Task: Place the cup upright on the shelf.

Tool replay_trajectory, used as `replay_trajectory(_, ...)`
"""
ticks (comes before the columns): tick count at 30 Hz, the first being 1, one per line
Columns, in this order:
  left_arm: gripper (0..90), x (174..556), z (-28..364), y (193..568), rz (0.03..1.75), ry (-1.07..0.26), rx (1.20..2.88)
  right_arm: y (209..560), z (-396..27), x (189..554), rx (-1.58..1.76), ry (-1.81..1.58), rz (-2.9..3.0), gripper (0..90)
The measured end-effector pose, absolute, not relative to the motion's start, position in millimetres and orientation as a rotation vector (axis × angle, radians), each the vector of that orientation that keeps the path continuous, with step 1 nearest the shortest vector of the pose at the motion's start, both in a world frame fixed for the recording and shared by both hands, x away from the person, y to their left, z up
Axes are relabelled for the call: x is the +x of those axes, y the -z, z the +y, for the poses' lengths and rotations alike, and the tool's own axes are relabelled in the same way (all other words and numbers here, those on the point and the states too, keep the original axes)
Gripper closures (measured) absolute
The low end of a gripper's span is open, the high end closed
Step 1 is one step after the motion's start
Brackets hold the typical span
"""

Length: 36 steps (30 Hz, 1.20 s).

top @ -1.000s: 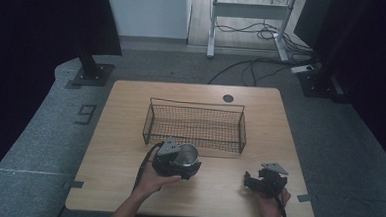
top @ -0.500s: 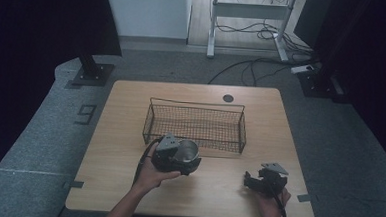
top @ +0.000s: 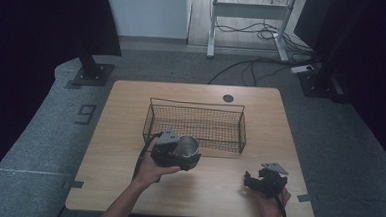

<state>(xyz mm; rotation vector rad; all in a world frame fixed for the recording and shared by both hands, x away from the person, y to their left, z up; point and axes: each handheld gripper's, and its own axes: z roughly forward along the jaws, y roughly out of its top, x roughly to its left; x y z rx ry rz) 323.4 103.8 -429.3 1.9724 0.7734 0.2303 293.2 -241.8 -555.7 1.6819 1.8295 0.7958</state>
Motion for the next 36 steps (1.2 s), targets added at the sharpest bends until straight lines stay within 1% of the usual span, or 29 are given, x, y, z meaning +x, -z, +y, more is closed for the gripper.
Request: replay_trajectory(36, 14.8, 350, 105, 410, 0.802, -0.253, 1.953, 556, -242, 294, 1.687, -0.796, 1.825, 5.4)
